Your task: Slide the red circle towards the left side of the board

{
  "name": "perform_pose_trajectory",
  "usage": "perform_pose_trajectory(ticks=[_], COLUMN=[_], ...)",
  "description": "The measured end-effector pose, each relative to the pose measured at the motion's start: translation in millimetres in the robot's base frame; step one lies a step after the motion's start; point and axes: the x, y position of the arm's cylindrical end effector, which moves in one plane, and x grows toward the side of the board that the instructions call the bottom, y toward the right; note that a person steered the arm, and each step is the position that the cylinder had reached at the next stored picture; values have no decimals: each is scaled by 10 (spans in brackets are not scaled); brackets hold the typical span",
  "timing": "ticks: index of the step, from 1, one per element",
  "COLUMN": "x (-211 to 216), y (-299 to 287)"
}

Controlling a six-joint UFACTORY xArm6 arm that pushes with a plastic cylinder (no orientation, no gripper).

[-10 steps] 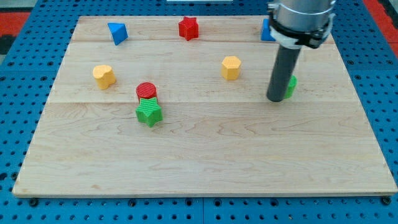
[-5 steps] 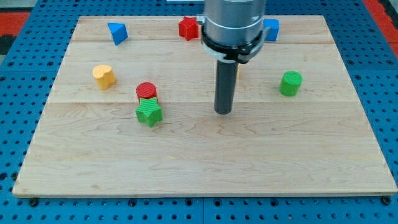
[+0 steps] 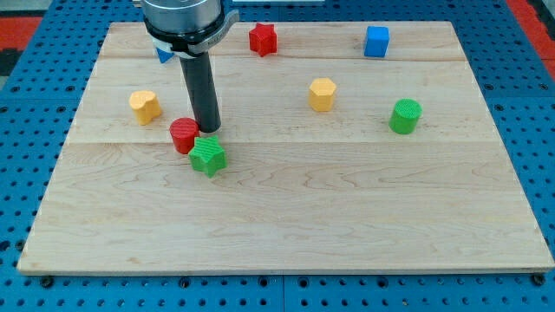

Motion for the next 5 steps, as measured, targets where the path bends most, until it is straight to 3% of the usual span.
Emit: perform_pose_trajectory(ticks=[3,4,5], x=[-18,334,406], y=[-28,-433,-447])
